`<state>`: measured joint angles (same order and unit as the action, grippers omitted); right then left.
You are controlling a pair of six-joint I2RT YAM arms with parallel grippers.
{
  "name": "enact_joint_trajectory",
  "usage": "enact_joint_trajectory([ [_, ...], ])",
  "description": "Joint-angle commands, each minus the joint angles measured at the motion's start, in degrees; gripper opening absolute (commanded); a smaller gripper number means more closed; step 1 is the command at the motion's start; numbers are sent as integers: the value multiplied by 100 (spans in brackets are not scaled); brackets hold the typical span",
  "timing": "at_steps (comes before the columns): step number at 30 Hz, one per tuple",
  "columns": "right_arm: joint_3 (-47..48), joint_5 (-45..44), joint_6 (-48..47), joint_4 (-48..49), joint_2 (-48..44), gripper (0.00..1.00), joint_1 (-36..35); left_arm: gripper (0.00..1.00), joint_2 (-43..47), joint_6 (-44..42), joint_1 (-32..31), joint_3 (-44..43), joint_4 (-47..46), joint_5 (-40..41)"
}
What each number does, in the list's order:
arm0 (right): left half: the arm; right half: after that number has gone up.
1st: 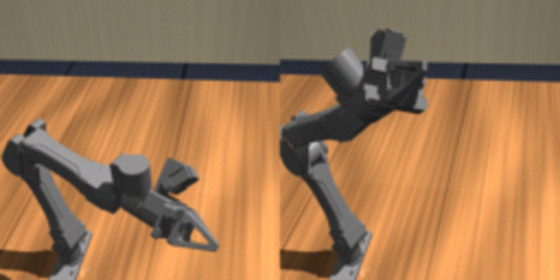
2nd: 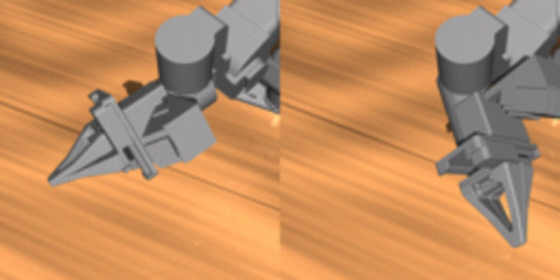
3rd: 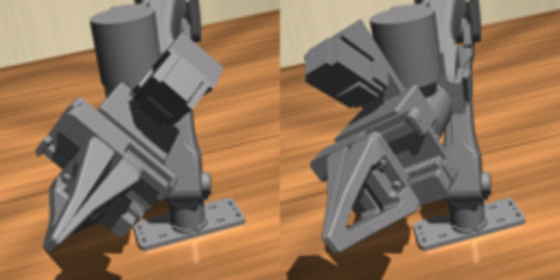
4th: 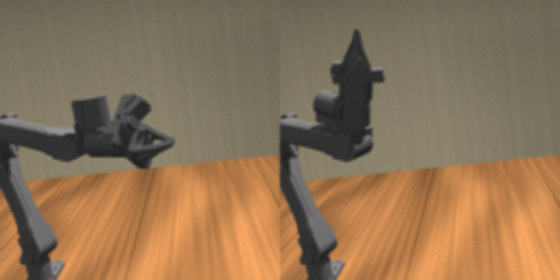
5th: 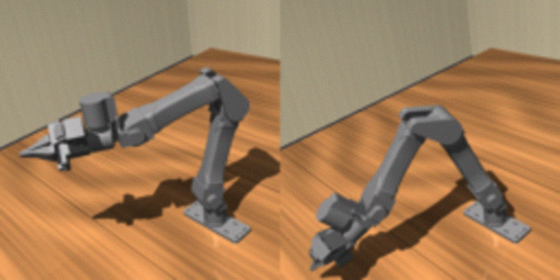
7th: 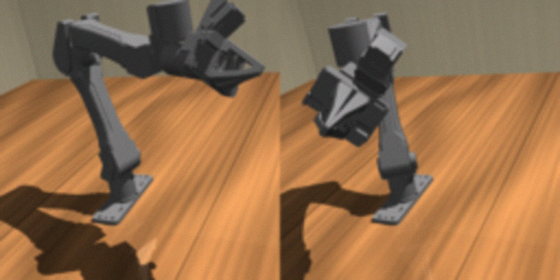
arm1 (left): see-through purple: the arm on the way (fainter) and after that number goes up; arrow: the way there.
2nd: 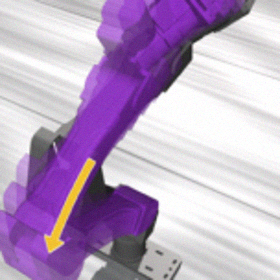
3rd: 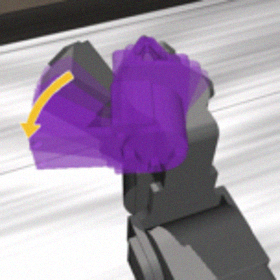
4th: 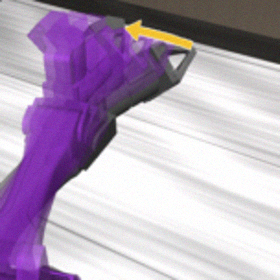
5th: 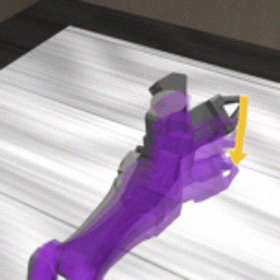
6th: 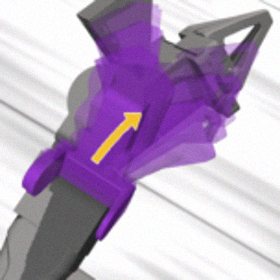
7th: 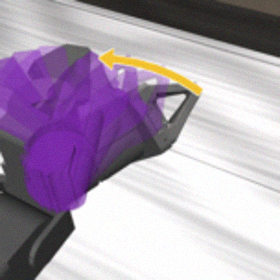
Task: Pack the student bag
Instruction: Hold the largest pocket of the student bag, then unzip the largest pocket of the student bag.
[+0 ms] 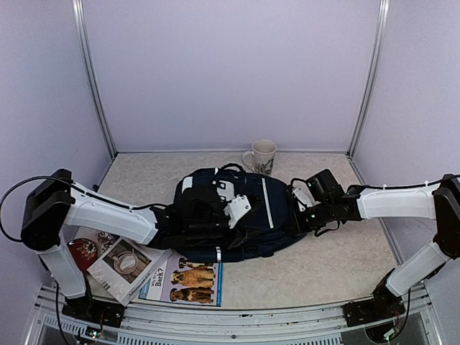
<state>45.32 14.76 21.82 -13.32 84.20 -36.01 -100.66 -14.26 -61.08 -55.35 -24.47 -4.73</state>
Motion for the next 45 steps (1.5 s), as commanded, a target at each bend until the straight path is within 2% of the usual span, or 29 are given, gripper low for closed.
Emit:
enact_joint_trajectory([
  [1,28,487,-20,417,-9,0,6,45,-903,-1044,57,-1113,869,-357],
  [4,12,504,11,462,-26,0,6,49,-1444,-1308,40,-1790,1663,-496],
  [7,-30,440,31,519,-48,0,6,56,-1554,-1418,38,-1775,1609,-727],
  [10,-12,495,41,552,-29,0,7,56,-1706,-1403,27,-1837,1457,-360],
  [12,24,535,28,537,-11,0,7,48,-1878,-1407,11,-1970,1486,117],
  [15,50,526,7,466,-44,0,12,21,-2086,-1535,8,-2172,1685,460],
  [16,62,546,-6,449,-78,0,15,18,-2141,-1554,8,-2213,1731,522],
  [22,92,514,36,293,-341,0,68,17,-2152,-1652,0,-2087,1627,882],
  [24,98,547,71,227,-390,0,121,0,-2053,-1671,0,-1950,1449,997],
  [26,139,418,49,56,-421,0,174,0,-1948,-1682,7,-1841,1360,1059],
  [35,911,-1811,-555,-1420,47,0,419,0,-944,-1789,25,-975,1643,273],
  [40,1262,-2309,-922,-1385,329,0,452,0,-459,-1870,36,-645,1815,-291],
  [45,1535,-2684,-1306,-880,788,0,659,0,-262,-1873,-83,-441,1527,-1011],
])
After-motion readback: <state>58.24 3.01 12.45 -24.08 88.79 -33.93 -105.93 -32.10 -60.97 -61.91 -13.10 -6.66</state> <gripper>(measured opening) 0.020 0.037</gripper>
